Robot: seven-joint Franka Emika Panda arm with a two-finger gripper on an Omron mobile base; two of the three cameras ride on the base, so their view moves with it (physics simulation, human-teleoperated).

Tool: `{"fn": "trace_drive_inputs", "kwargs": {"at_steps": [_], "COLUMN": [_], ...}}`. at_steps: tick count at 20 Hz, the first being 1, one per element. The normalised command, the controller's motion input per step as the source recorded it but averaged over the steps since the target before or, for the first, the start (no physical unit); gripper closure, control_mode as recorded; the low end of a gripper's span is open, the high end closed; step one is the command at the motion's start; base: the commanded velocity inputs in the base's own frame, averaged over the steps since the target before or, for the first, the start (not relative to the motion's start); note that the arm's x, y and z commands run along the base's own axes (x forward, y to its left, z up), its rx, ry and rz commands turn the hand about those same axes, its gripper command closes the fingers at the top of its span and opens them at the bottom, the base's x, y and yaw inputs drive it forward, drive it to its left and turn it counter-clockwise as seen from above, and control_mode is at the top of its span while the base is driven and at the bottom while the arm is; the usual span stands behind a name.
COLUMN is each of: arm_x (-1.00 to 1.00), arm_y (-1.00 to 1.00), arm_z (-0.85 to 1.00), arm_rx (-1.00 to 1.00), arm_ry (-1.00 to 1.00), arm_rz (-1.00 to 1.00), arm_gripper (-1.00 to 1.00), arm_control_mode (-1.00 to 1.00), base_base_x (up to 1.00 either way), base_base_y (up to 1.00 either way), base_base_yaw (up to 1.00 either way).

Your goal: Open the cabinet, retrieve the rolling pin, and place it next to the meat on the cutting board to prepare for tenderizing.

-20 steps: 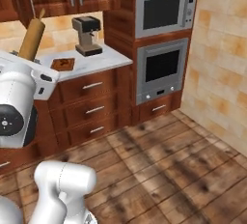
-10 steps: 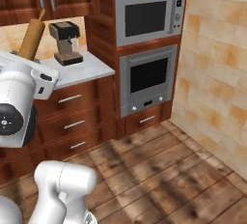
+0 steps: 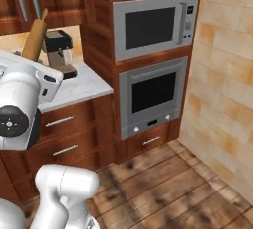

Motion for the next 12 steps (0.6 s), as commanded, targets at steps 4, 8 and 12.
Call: {"fn": "trace_drive_inputs", "kwargs": {"at_steps": [4,8,12], "arm_x": [0.00,0.00,0.00], "arm_y": [0.00,0.00,0.00], "arm_z": [0.00,0.00,0.00], "arm_rx": [0.00,0.00,0.00], "arm_ry": [0.00,0.00,0.00], "arm_rz": [0.00,0.00,0.00], "arm_gripper": [1.00,1.00,1.00], "arm_control_mode": [1.00,1.00,1.00], "base_base_x": [0.46,0.16,0.01], "base_base_y": [0.34,0.05,-0.41], "base_base_yaw": [0.23,0.38,0.43]}}
